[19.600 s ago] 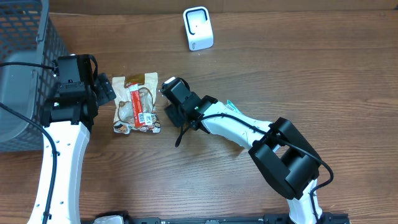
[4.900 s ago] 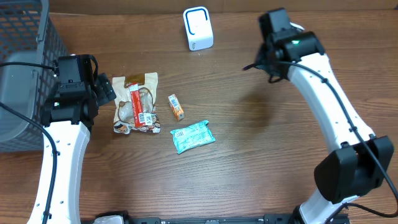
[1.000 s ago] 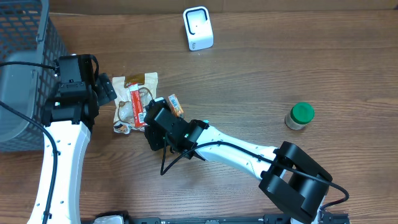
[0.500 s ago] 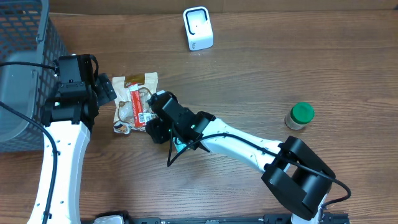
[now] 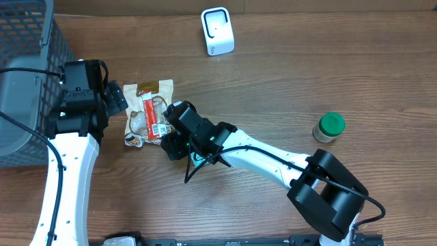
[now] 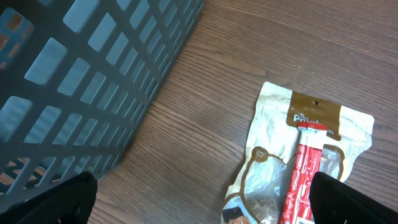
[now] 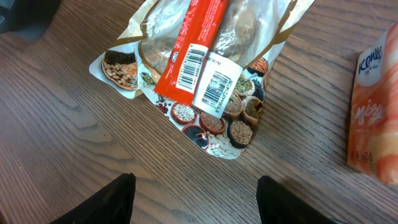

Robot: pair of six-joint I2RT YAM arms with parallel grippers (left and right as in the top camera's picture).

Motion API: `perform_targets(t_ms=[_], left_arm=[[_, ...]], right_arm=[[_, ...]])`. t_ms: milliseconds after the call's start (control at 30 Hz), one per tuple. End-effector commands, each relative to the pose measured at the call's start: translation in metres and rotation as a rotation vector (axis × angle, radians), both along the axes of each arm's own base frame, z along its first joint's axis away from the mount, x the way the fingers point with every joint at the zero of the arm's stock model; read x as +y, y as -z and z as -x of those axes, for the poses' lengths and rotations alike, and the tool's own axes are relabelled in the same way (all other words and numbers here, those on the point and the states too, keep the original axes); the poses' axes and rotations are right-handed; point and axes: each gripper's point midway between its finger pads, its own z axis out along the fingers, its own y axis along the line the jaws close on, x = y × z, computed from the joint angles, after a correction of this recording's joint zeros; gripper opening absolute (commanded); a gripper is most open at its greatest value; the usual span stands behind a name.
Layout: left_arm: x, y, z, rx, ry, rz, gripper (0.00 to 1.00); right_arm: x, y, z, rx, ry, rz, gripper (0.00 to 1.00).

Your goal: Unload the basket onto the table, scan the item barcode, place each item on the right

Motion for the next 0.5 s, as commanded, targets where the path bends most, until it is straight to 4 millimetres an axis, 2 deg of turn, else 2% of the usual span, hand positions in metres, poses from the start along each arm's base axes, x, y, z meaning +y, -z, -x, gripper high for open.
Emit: perform_targets(t_ms=[0,100,200,333,467], left_arm=[[0.003,-0.005,-0.002,-0.010,-0.008,-0.015,1.00],[0.003,-0.005,-0.002,-0.010,-0.008,-0.015,1.00],[0.003,-0.005,-0.002,-0.010,-0.008,-0.015,1.00],[0.003,-0.005,-0.002,-0.010,-0.008,-0.015,1.00],[0.003,-0.005,-0.002,-0.010,-0.008,-0.015,1.00]], right_arm=[[-0.001,0.004,0.002,0.003,-0.009,0.009,0.64],[0.000,0.003,0.002,-0.001,-0.009,0.003,0.64],[0.016,0.000,-0.009,-0.044,-0.014,-0.063,0.62],[0.026,0.022,-0.023,-0.063,0.016,-0.084,0.57],[0.018,0.034,-0.047,-0.158,0.108,-0.035,0.55]])
